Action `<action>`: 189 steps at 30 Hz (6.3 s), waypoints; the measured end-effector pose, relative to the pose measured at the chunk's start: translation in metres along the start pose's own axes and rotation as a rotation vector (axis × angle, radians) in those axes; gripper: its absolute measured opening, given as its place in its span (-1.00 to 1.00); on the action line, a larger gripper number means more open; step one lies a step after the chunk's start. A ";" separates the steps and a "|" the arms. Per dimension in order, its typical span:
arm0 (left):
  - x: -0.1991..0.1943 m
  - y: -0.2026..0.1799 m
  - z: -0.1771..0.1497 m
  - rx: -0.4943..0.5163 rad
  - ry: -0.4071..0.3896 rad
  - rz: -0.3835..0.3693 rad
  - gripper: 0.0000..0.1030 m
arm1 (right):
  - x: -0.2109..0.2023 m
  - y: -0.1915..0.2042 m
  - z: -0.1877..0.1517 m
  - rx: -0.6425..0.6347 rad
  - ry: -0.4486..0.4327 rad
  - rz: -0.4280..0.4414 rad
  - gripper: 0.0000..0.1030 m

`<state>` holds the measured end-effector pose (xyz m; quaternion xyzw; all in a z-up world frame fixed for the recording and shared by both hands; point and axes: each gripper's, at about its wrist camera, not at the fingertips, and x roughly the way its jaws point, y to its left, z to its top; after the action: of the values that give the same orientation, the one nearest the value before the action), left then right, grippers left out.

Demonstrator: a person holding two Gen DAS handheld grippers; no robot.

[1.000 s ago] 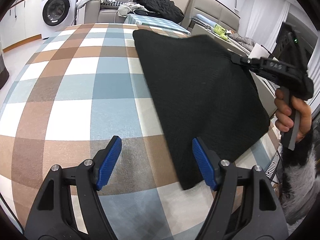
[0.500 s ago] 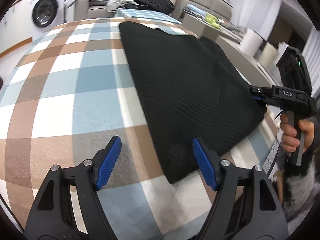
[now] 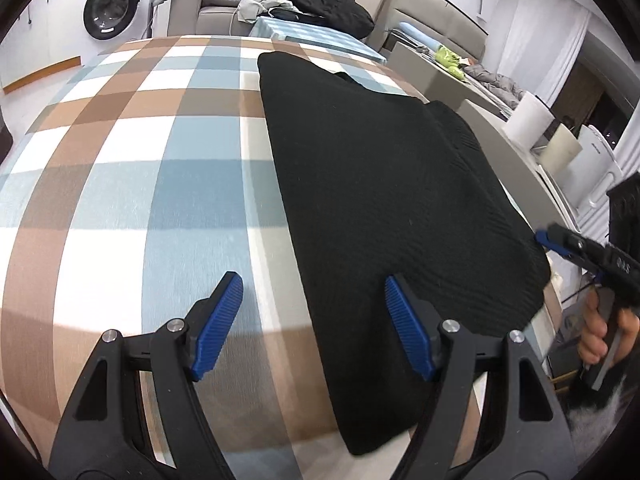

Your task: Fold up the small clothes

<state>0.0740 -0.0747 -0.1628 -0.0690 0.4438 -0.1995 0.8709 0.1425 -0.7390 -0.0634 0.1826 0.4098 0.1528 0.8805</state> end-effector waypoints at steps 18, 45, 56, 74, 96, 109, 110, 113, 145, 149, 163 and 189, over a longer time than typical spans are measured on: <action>0.025 -0.007 0.021 -0.030 -0.010 -0.073 -0.51 | 0.024 -0.014 0.003 -0.007 0.027 -0.099 0.42; -0.025 0.096 0.028 -0.153 -0.116 0.108 -0.82 | 0.111 0.073 0.023 -0.156 0.148 -0.036 -0.55; -0.036 0.092 0.013 -0.134 -0.137 0.160 -0.81 | 0.078 0.049 0.007 -0.094 0.132 -0.042 -0.51; -0.072 0.071 0.001 -0.125 -0.224 0.082 0.37 | 0.066 0.084 0.027 -0.185 0.055 -0.011 0.12; -0.042 0.038 -0.010 -0.017 -0.136 0.068 0.38 | 0.160 0.096 0.077 -0.125 0.143 0.004 -0.70; -0.042 0.040 -0.010 -0.018 -0.133 0.071 0.38 | 0.174 0.091 0.082 -0.009 0.167 0.182 -0.04; -0.042 0.040 -0.010 -0.017 -0.133 0.071 0.38 | 0.178 0.093 0.083 -0.015 0.172 0.165 -0.04; -0.042 0.040 -0.009 -0.016 -0.137 0.068 0.38 | 0.187 0.098 0.085 -0.027 0.175 0.147 -0.19; -0.032 0.045 -0.011 -0.016 -0.084 0.096 0.42 | 0.123 0.076 0.032 -0.077 0.201 0.220 -0.27; -0.033 0.045 -0.014 -0.016 -0.083 0.097 0.42 | 0.119 0.084 0.031 -0.127 0.169 0.195 -0.45; -0.034 0.047 -0.014 -0.020 -0.085 0.094 0.42 | 0.106 0.075 0.025 -0.121 0.179 0.166 -0.23; -0.043 0.056 -0.009 -0.062 -0.114 0.093 0.42 | 0.157 0.062 0.117 -0.169 0.100 -0.032 -0.74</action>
<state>0.0607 -0.0053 -0.1530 -0.0866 0.4023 -0.1404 0.9005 0.3224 -0.6417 -0.0705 0.0934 0.4416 0.1815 0.8737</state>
